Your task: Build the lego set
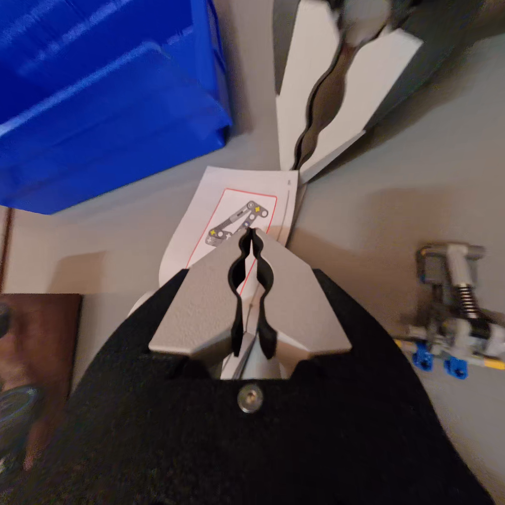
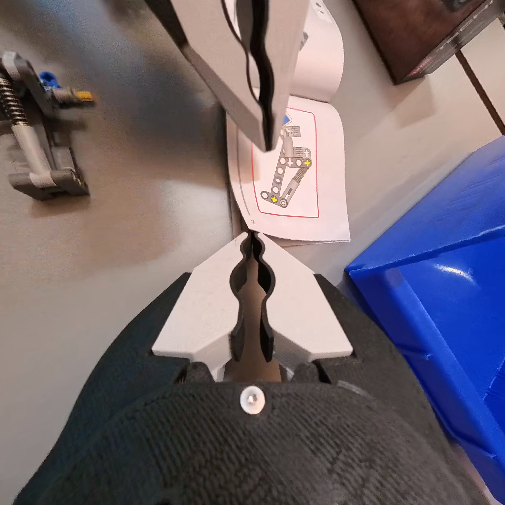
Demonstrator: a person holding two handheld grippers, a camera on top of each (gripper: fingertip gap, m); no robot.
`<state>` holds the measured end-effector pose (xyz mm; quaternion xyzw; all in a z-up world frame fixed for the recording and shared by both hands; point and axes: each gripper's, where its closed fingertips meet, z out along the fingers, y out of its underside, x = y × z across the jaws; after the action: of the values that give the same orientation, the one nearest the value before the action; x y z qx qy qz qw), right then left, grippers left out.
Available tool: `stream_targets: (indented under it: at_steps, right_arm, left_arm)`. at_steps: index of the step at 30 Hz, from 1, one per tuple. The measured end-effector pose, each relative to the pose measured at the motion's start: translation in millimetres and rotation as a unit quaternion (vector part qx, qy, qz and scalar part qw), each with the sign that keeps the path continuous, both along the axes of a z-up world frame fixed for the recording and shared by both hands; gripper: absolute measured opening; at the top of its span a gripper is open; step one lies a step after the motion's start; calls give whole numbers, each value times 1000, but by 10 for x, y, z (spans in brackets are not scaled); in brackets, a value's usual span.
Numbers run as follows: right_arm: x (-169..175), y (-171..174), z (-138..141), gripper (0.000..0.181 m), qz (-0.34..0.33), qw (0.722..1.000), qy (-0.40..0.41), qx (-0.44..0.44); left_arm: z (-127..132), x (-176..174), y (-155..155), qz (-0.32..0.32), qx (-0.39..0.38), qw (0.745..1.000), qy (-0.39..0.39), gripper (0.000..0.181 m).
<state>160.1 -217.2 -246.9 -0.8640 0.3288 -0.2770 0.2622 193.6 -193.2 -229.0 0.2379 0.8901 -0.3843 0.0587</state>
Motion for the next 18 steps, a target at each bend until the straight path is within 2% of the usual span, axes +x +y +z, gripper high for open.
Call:
stream_targets:
  at_steps: [2, 5, 12, 18]
  right_arm:
    - [-3, -4, -3, 0, -5, 1000, -2, -4]
    - [-6, -10, -7, 0, -15, 1000, -4, 11]
    - [-5, -10, -9, 0, -16, 1000, 7, 9]
    - [-14, -53, 7, 0, -23, 999, 11, 22]
  left_arm:
    - [-204, 48, 61, -26, 68, 997, -14, 0]
    - [-227, 140, 190, -36, 107, 992, -57, 0]
    - [-227, 286, 466, -13, 123, 990, -63, 0]
    - [-224, 297, 482, 1, 112, 992, -66, 0]
